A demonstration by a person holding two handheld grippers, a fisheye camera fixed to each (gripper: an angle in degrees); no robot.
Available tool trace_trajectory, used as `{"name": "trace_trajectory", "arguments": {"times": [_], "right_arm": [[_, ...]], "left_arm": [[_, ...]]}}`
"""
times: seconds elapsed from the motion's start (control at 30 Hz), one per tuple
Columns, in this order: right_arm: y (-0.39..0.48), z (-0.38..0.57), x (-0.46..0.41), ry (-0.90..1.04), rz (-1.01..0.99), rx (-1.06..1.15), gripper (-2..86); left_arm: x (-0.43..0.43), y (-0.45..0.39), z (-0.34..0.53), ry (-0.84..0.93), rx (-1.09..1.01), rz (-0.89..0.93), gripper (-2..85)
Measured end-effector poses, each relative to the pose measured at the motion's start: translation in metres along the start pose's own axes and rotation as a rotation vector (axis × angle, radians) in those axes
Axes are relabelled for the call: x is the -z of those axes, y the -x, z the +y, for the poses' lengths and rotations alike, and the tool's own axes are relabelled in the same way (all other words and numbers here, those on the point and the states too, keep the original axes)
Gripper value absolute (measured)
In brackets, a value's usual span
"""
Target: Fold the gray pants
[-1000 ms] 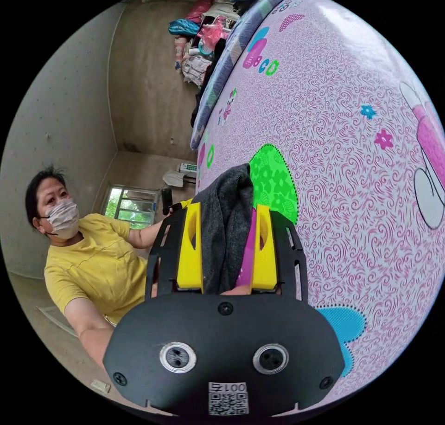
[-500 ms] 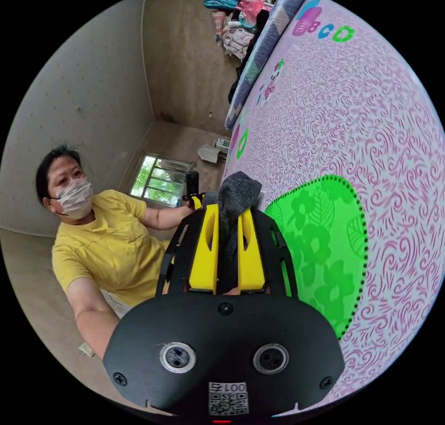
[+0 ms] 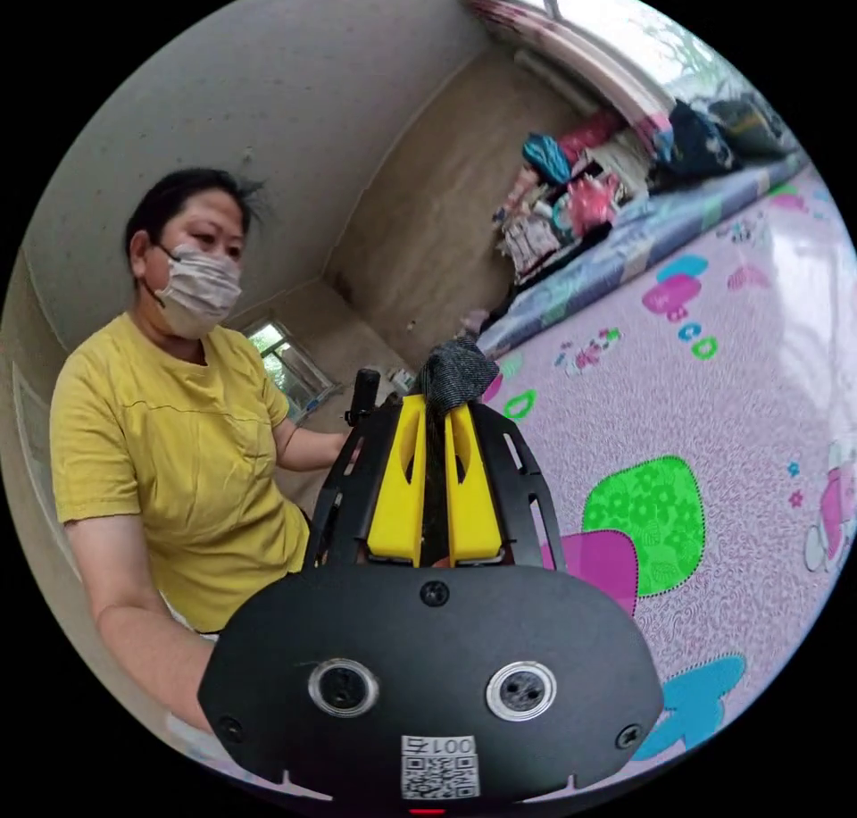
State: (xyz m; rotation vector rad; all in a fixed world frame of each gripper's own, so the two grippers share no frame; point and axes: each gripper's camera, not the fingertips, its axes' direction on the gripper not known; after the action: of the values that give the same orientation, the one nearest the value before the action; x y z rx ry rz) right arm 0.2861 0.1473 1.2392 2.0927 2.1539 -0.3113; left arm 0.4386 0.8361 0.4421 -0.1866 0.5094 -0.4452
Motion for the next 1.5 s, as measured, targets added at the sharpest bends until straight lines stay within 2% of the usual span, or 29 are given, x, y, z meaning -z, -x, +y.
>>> {"name": "trace_trajectory", "arguments": {"times": [0.2, 0.33, 0.53, 0.67, 0.9, 1.13, 1.5], "right_arm": [[0.177, 0.011, 0.021, -0.221, 0.246, 0.196, 1.1], [0.291, 0.025, 0.019, -0.344, 0.418, 0.298, 1.0], [0.433, 0.050, 0.006, -0.433, 0.654, 0.404, 0.9], [0.500, 0.076, 0.006, -0.447, 0.789, 0.384, 0.8], [0.559, 0.132, 0.030, -0.487, 0.879, 0.346, 0.6], [0.587, 0.163, 0.081, -0.505, 0.962, 0.380, 0.6], [0.555, 0.105, 0.153, -0.507, 1.253, 0.421, 0.6]], "left_arm": [[0.020, -0.111, -0.020, -0.006, -0.368, 0.028, 3.5], [0.028, -0.183, -0.024, 0.001, -0.604, 0.108, 3.4], [0.019, -0.272, -0.010, 0.021, -0.844, 0.241, 3.3], [-0.006, -0.316, 0.014, 0.049, -0.898, 0.288, 3.2], [-0.083, -0.396, 0.071, 0.122, -0.932, 0.375, 3.1], [-0.161, -0.481, 0.105, 0.103, -0.973, 0.345, 3.0], [-0.279, -0.573, 0.044, 0.019, -1.124, 0.258, 3.1]]}}
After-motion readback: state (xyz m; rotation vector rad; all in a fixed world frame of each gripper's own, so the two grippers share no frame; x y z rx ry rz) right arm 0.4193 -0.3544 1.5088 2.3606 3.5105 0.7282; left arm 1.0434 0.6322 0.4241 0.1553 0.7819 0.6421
